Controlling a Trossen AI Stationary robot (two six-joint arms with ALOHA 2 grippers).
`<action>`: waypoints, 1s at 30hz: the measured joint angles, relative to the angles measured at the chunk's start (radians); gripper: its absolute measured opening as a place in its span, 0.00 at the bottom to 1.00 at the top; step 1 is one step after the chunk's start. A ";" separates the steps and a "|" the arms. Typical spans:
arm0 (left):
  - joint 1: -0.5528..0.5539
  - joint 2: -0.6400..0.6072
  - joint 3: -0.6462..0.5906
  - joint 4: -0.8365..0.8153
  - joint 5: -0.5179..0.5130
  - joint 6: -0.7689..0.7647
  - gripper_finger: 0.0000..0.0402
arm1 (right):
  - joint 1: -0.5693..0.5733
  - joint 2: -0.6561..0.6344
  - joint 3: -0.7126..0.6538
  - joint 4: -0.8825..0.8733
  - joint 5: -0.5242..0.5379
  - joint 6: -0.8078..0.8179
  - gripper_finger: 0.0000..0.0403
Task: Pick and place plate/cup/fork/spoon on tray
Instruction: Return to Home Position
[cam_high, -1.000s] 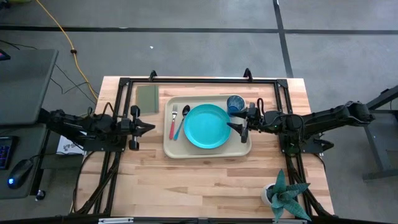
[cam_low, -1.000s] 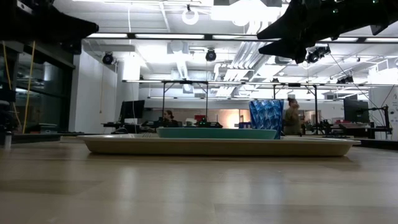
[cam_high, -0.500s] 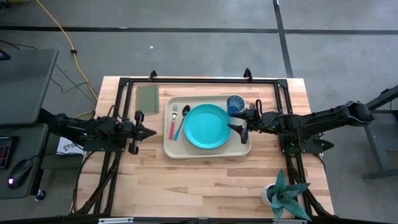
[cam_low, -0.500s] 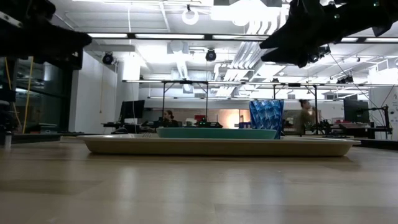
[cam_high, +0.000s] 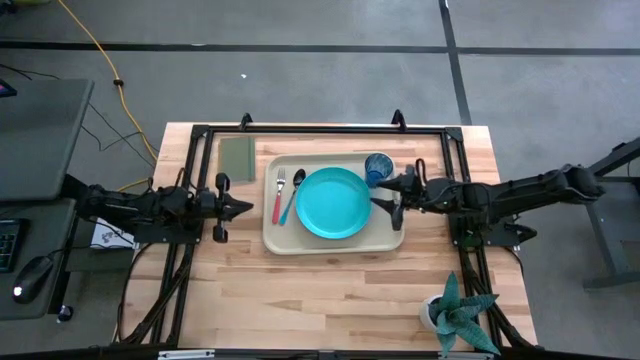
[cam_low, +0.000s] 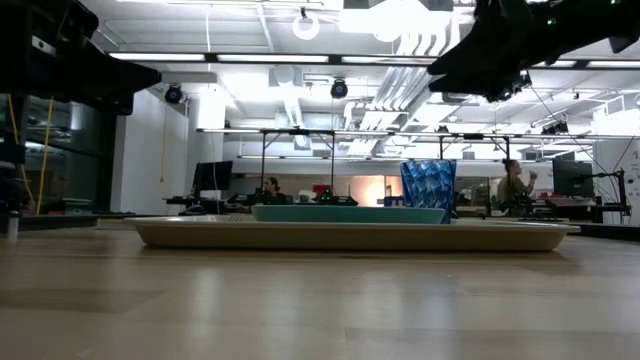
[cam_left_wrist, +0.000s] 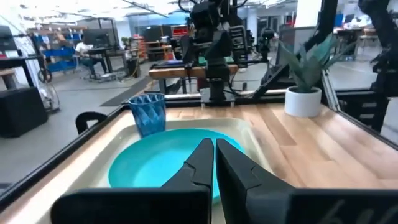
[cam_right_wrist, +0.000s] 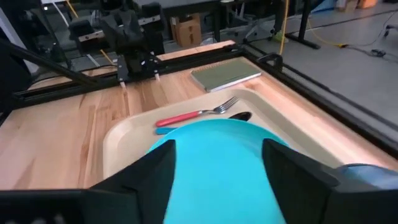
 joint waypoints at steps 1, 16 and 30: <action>0.000 0.000 0.000 0.001 0.000 -0.017 0.00 | 0.000 -0.023 0.000 -0.020 0.006 -0.009 0.55; -0.001 0.000 0.000 0.002 0.000 -0.077 0.00 | 0.000 -0.418 -0.002 -0.324 -0.184 -0.044 0.02; -0.001 0.000 0.000 0.003 0.000 -0.077 0.00 | -0.010 -0.662 -0.229 -0.155 -0.288 -0.060 0.00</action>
